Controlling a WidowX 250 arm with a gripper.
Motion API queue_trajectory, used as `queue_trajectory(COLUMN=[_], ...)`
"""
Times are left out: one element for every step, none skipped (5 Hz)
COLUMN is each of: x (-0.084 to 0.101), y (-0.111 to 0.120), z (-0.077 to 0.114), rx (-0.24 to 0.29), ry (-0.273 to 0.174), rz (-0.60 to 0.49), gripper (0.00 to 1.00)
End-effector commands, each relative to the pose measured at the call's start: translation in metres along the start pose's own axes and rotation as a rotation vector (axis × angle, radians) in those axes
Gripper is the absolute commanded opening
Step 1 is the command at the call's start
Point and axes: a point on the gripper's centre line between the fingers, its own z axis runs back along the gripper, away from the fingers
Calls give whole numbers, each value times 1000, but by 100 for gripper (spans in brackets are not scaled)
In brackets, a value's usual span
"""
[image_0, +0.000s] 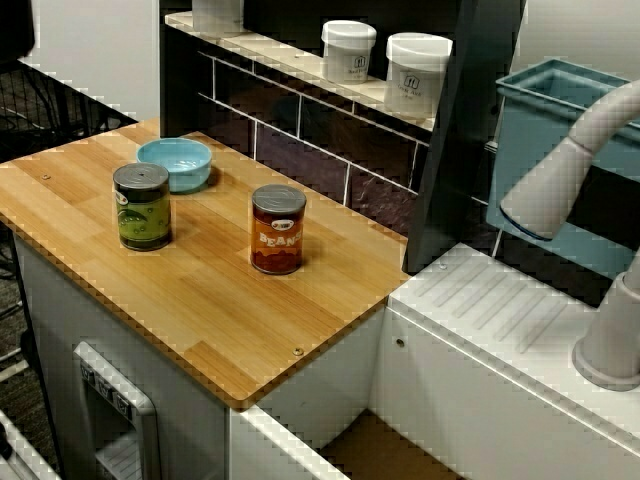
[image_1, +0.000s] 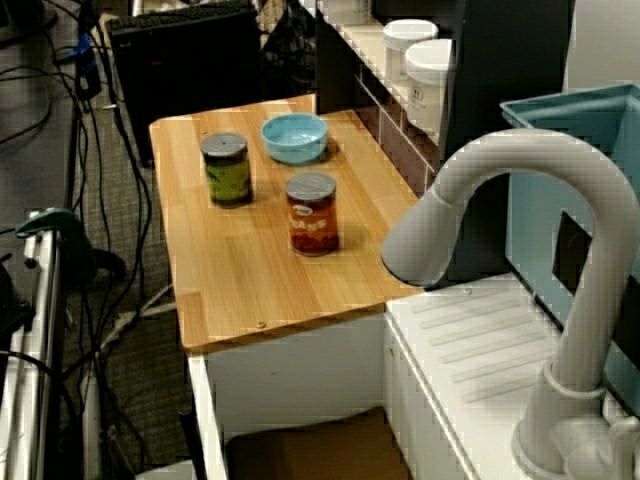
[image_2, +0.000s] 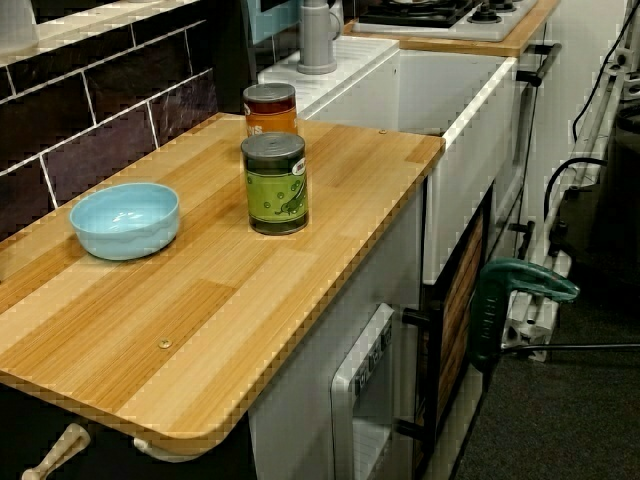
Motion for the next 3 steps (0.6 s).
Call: queue_trajectory(x=[0, -6, -5], y=[0, 5, 14], z=[0, 1, -8], rx=[0, 20, 33], ry=[0, -12, -22], rz=[0, -36, -26], gripper=[100, 100, 100])
